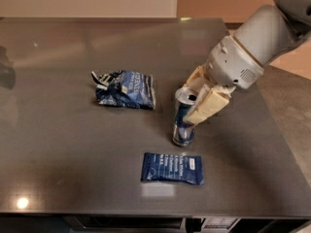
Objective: Move redbull can near rxbar blueberry
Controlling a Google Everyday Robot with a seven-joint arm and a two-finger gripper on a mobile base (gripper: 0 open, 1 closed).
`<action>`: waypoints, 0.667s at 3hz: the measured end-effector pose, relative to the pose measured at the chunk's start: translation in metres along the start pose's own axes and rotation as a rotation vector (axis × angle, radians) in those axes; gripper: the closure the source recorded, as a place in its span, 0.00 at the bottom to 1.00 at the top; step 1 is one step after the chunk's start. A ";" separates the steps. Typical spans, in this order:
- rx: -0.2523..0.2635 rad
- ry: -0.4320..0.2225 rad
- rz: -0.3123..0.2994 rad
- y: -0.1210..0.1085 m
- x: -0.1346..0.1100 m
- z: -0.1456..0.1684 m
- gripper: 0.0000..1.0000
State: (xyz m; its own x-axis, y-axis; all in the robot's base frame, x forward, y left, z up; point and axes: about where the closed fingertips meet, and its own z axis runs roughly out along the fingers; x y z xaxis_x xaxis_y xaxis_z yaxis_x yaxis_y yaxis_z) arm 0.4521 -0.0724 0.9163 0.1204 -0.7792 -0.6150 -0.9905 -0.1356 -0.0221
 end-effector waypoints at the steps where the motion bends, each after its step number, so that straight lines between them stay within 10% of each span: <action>1: -0.014 0.000 -0.006 0.008 0.003 0.004 0.60; 2: 0.000 -0.006 -0.005 0.010 0.008 0.007 0.37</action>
Offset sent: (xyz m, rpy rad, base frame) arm -0.0122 -0.0098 -0.0192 0.0161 -0.0066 -0.0112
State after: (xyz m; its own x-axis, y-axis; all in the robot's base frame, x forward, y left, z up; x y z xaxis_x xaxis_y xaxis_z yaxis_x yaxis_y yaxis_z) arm 0.4425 -0.0756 0.9058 0.1253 -0.7748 -0.6196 -0.9899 -0.1397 -0.0255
